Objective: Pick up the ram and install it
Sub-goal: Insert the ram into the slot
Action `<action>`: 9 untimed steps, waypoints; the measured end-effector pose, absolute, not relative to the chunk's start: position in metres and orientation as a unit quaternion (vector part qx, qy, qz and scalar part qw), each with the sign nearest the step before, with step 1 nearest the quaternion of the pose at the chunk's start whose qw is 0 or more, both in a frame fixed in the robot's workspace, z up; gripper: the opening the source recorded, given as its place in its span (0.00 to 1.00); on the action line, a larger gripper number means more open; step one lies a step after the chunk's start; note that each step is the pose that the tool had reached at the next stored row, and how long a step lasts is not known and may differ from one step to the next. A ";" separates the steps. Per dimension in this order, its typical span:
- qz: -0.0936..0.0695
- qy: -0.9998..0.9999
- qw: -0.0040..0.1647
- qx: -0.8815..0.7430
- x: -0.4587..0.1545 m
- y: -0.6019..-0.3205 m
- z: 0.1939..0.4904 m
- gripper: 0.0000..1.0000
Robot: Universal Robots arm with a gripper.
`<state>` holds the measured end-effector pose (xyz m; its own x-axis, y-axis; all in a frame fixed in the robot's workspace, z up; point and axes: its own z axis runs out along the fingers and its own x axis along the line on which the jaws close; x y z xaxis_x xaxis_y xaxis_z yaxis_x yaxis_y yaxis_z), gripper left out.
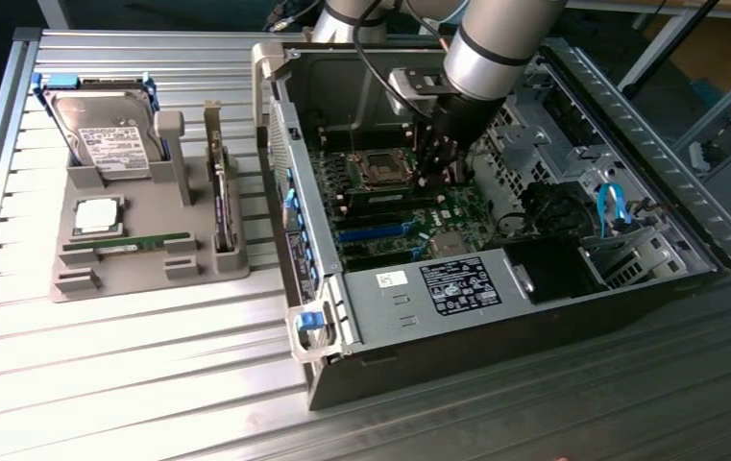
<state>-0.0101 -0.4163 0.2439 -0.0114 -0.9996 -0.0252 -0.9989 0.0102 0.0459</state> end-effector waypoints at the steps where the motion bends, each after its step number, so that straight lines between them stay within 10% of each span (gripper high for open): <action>1: -0.025 -0.711 0.007 0.703 -0.010 -0.416 0.244 0.12; 9: -0.025 -0.711 0.007 0.703 -0.010 -0.416 0.242 0.12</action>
